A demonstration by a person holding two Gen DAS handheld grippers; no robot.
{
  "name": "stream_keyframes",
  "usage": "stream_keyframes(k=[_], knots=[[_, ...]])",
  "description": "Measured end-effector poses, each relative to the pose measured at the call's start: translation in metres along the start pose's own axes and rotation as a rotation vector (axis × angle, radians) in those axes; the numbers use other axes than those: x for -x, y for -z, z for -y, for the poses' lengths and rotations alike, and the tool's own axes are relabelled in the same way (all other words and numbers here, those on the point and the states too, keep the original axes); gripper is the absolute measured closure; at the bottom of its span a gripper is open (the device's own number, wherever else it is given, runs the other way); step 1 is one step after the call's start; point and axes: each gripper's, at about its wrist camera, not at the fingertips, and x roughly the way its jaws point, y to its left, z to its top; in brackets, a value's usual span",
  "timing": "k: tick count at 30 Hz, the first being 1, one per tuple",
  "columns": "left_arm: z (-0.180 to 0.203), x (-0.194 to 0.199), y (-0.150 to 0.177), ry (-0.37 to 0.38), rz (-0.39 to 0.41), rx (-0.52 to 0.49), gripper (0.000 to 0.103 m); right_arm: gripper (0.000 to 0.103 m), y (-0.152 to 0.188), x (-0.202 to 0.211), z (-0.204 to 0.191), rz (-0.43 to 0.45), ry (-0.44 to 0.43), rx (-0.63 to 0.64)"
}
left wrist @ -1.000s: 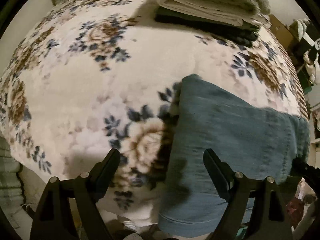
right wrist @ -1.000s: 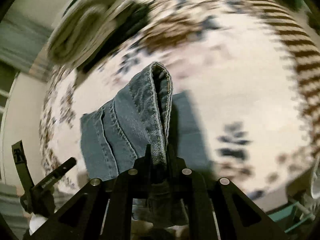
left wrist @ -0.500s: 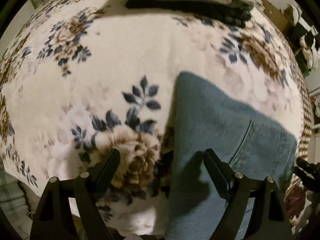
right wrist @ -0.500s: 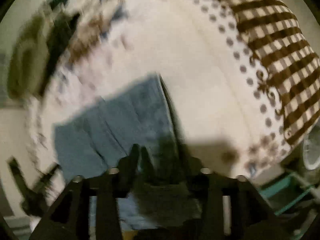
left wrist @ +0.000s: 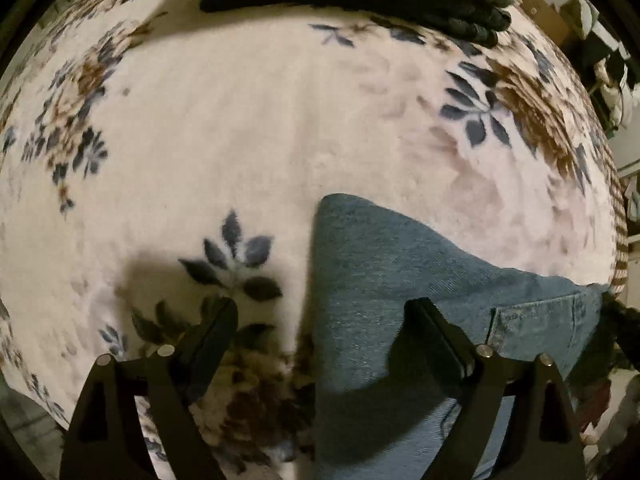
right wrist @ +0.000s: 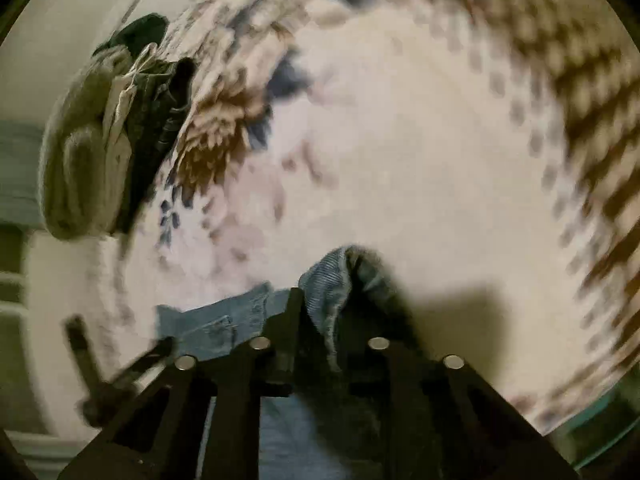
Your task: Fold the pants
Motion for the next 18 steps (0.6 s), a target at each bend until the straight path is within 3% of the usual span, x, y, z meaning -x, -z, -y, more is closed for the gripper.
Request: stream_keyframes(k=[1,3,6,7,10,13,18], knots=[[-0.002,0.001,0.001,0.006,-0.002,0.008,0.012,0.088,-0.003,-0.006,0.005,-0.026,0.032,-0.003],[-0.003,0.006,0.004,0.012,-0.002,0.023,0.012,0.081,-0.001,-0.015,0.022,-0.098,-0.001,-0.070],[-0.002,0.021,0.011,0.015,0.000,0.016,0.013,0.060,0.007,0.003,0.036,-0.120,-0.026,-0.121],[-0.001,0.027,0.016,0.025,0.010,0.015,0.013,0.048,0.017,0.021,0.040,-0.096,-0.027,-0.129],[0.002,0.032,0.033,0.035,0.010,0.005,0.013,0.046,0.047,0.049,0.057,-0.081,-0.032,-0.206],[0.003,0.016,0.043,0.030,-0.024,-0.001,0.013,0.046,0.091,0.059,0.091,-0.127,-0.048,-0.333],[-0.005,0.000,0.046,0.079,-0.038,0.038,0.012,0.046,0.145,0.012,0.114,-0.251,-0.207,-0.559]])
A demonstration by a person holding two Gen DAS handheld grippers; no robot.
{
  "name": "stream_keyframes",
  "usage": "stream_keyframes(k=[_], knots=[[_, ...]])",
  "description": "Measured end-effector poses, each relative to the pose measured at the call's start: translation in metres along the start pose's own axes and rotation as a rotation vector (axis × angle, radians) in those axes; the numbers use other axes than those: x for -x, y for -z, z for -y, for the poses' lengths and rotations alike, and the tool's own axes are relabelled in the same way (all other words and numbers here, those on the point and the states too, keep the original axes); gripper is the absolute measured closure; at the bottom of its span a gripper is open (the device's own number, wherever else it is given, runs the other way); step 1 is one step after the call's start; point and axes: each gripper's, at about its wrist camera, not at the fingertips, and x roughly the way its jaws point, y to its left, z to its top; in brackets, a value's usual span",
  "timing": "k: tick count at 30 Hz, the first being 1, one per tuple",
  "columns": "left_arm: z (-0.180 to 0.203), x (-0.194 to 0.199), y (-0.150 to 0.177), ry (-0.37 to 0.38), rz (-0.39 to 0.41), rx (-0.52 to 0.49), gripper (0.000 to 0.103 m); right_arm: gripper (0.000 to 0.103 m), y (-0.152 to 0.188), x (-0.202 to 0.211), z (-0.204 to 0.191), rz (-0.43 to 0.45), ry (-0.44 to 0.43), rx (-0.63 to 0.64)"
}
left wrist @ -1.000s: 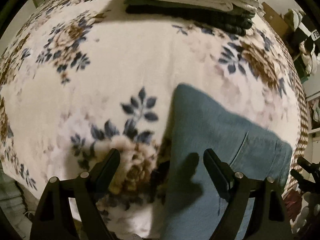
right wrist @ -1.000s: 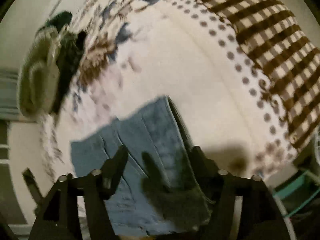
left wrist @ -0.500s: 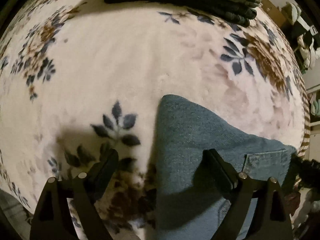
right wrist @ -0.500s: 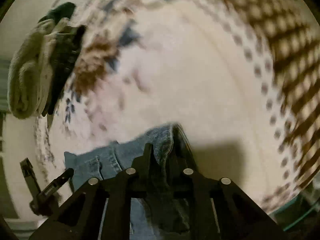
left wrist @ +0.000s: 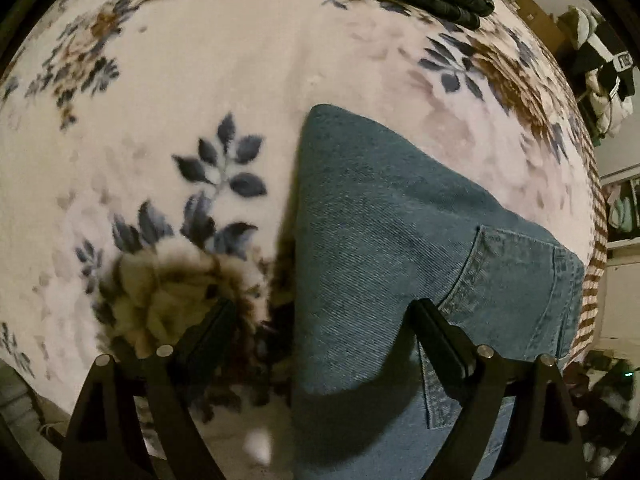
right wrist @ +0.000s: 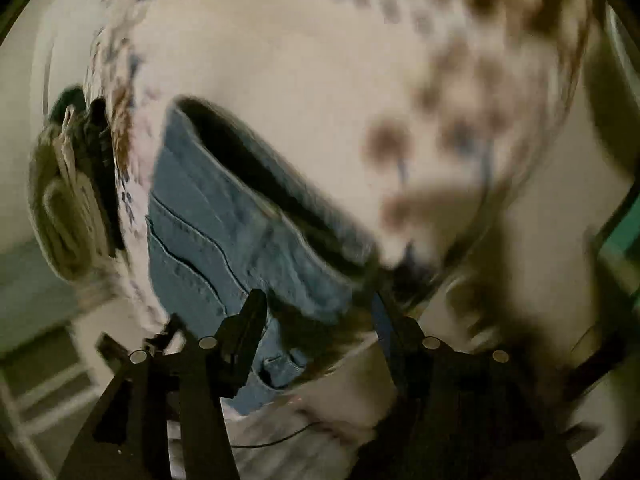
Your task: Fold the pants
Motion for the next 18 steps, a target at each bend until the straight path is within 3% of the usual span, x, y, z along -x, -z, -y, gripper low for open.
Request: stream_keyframes(k=[1,2,3,5,7,9,12,15,16,18], knots=[[-0.001,-0.001,0.000,0.005,0.001,-0.004,0.011,0.047,0.001,-0.009,0.004,-0.011,-0.030,-0.026],[-0.003,-0.002,0.002,0.004,0.003,-0.010,0.010,0.061,0.003,-0.014,0.007,0.006,-0.061,-0.046],[-0.003,-0.002,0.002,0.002,0.006,-0.024,0.009,0.065,0.006,-0.017,0.007,0.035,-0.078,-0.048],[-0.005,-0.005,0.000,-0.015,0.005,-0.053,0.002,0.073,0.014,-0.017,-0.002,0.101,-0.012,0.011],[-0.018,-0.008,0.003,0.003,-0.010,-0.065,0.000,0.075,0.024,-0.009,-0.016,0.174,0.099,0.110],[-0.021,-0.013,0.000,0.033,-0.029,-0.038,0.000,0.075,0.027,-0.012,-0.021,0.174,0.136,0.154],[-0.028,-0.003,-0.001,0.057,-0.032,-0.016,0.000,0.069,0.023,-0.013,-0.019,0.144,0.079,0.138],[-0.044,0.013,0.014,0.165,-0.007,0.034,0.001,0.048,0.025,-0.009,-0.008,0.113,-0.007,0.118],[-0.048,0.014,0.020,0.193,-0.011,0.053,0.001,0.040,0.029,-0.010,-0.002,0.096,-0.070,0.107],[-0.057,0.010,0.034,0.236,-0.026,0.090,0.001,0.038,0.036,-0.018,0.005,0.066,-0.156,0.093]])
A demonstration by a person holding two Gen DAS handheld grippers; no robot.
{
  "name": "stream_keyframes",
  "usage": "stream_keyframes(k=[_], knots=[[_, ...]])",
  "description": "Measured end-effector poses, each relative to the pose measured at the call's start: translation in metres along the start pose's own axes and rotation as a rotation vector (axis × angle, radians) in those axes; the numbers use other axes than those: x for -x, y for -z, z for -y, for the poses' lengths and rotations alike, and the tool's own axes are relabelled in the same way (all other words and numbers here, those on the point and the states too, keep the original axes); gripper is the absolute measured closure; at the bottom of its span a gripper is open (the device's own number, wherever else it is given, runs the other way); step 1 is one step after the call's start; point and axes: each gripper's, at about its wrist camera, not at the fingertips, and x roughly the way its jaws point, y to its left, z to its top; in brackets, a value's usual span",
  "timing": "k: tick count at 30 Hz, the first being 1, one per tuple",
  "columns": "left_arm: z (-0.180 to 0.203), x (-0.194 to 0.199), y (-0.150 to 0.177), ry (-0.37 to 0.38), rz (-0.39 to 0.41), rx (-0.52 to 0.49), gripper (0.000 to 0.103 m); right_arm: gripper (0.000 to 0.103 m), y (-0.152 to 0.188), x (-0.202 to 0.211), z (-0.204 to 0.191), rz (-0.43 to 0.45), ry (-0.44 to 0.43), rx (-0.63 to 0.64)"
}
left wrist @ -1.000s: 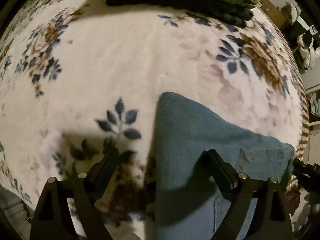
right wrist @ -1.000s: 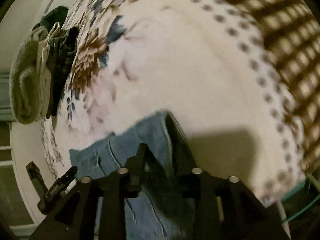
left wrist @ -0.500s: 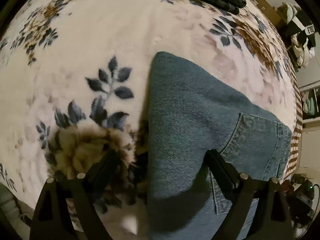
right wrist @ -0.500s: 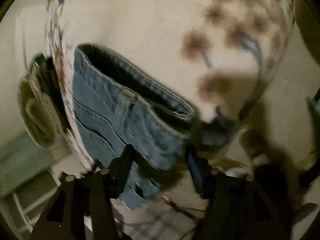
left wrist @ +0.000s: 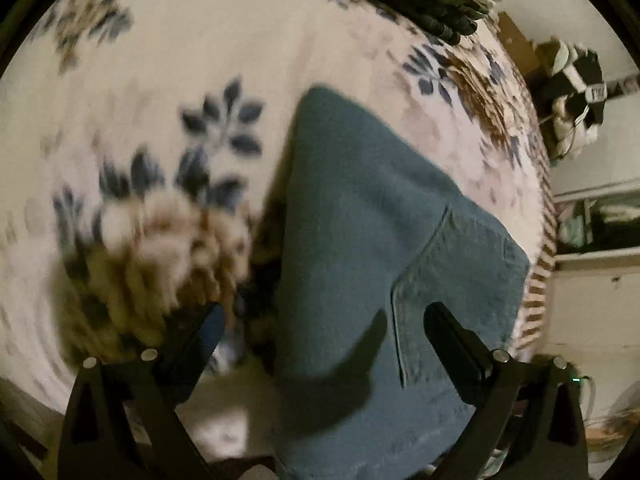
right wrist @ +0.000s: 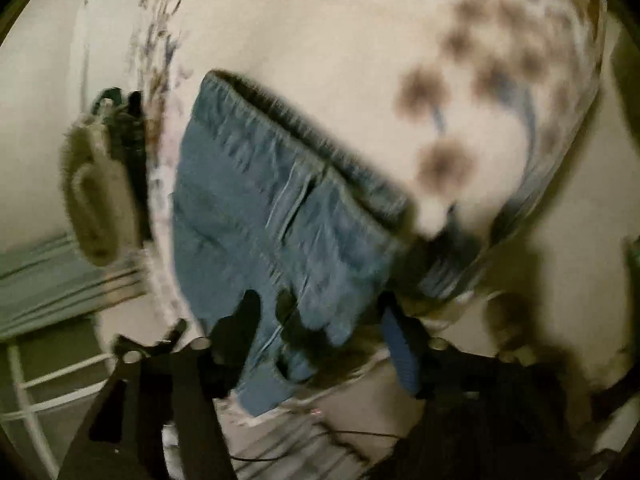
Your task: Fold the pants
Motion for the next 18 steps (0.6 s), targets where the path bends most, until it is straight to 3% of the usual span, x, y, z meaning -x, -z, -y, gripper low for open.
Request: stream_keyframes(k=[4,8,14,18], knots=[[-0.010,-0.020,0.018,0.050,-0.040,0.072,0.001,0.036,0.003,-0.028,0.005,0.001,-0.051,-0.006],[-0.012,-0.015,0.029,0.073,-0.014,0.055,0.001,0.025,0.004,-0.045,0.001,0.055,-0.145,-0.012],[-0.003,-0.026,0.018,0.100,-0.004,0.059,0.001,0.024,0.003,-0.051,-0.012,0.093,-0.191,0.001],[0.010,-0.040,0.011,0.094,0.011,0.037,0.001,0.024,-0.005,-0.070,-0.028,0.089,-0.175,0.037]])
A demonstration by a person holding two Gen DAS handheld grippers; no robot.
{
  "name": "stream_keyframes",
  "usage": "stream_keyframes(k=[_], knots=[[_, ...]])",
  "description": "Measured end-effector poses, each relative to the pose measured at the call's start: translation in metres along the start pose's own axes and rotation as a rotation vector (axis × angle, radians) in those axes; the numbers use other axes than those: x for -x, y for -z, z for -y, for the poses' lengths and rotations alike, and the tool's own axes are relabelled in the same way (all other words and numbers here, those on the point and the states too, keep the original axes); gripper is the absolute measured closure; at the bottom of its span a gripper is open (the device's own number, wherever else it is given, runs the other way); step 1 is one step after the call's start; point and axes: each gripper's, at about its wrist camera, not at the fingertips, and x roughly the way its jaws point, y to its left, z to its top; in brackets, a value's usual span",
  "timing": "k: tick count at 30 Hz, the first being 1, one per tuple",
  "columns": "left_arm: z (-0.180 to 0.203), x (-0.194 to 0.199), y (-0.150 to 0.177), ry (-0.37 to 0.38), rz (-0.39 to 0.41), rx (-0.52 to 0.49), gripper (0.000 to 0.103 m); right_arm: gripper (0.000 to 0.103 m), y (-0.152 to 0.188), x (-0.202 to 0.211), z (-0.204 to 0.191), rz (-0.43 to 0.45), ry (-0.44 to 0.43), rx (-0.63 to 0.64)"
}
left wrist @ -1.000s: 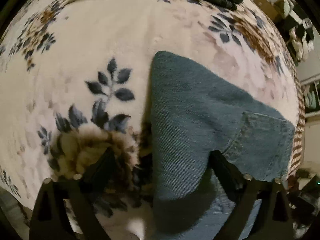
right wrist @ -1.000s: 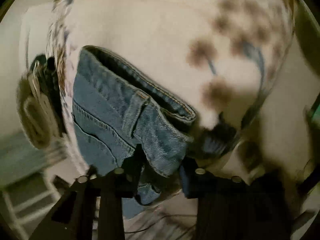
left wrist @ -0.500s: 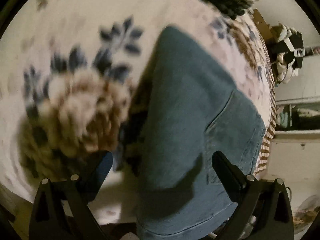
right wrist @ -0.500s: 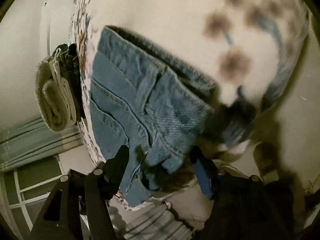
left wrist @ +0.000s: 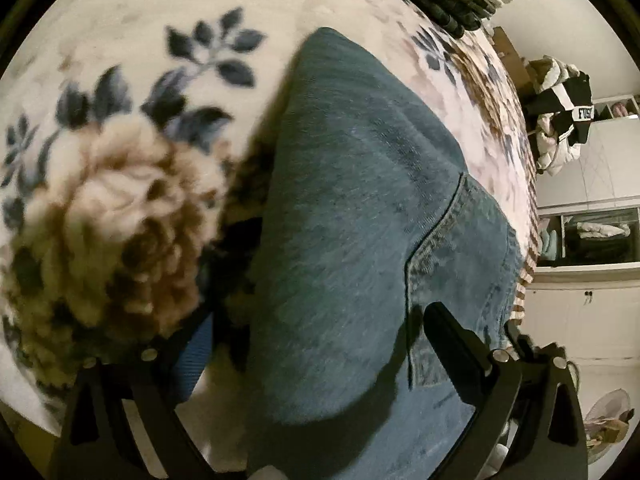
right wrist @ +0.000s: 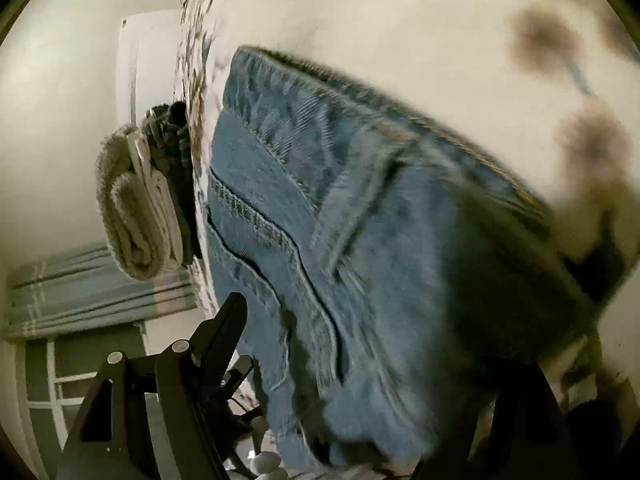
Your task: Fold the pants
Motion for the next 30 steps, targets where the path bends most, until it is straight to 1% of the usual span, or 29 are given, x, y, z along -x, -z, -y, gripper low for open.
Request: stream_keyframes(k=[2,3,4,5,7,8,10,12,13,15,16,17,18,22,25,30], knots=[[0.004,-0.002,-0.002,-0.014,0.013,-0.012,0.001,0.024,-0.011,0.001,-0.002,0.003,0.008,0.005],[0.005,-0.003,-0.002,-0.022,0.013,-0.016,0.001,0.024,-0.011,-0.001,-0.010,0.009,0.012,0.020],[0.007,-0.002,-0.003,-0.024,0.017,-0.012,0.001,0.029,-0.012,-0.002,-0.015,0.014,0.018,0.038],[0.007,0.000,-0.003,-0.018,0.025,-0.005,0.001,0.042,-0.010,0.000,-0.023,0.023,0.022,0.078],[0.009,0.002,-0.004,-0.008,0.039,0.000,0.013,0.059,-0.004,0.002,-0.033,0.034,0.057,0.132],[0.012,0.001,-0.004,-0.012,0.039,-0.007,0.026,0.061,-0.003,0.001,-0.035,0.038,0.080,0.153],[0.014,0.002,-0.002,-0.028,0.049,-0.016,0.034,0.065,-0.003,-0.001,-0.029,0.038,0.100,0.136],[0.016,0.008,0.000,-0.030,0.063,-0.018,0.048,0.067,-0.005,-0.002,-0.024,0.041,0.099,0.112],[0.016,0.010,0.000,-0.026,0.068,-0.018,0.052,0.068,-0.004,-0.002,-0.027,0.042,0.103,0.120],[0.021,0.020,0.002,0.004,0.079,-0.025,0.072,0.069,-0.001,0.001,-0.034,0.043,0.109,0.136],[0.023,0.024,0.003,0.009,0.083,-0.026,0.073,0.070,0.000,0.004,-0.034,0.041,0.105,0.141],[0.028,0.029,0.003,0.012,0.091,-0.032,0.077,0.071,0.003,0.008,-0.037,0.044,0.100,0.144],[0.032,0.033,0.004,0.014,0.095,-0.039,0.079,0.072,0.006,0.011,-0.042,0.047,0.095,0.149],[0.043,0.057,0.004,0.046,0.106,-0.024,0.080,0.073,0.014,0.027,-0.061,0.055,0.080,0.168],[0.053,0.084,0.004,0.065,0.115,-0.018,0.081,0.073,0.021,0.041,-0.080,0.053,0.066,0.189],[0.077,0.139,-0.001,0.068,0.133,-0.019,0.081,0.073,0.033,0.066,-0.128,0.034,0.038,0.234]])
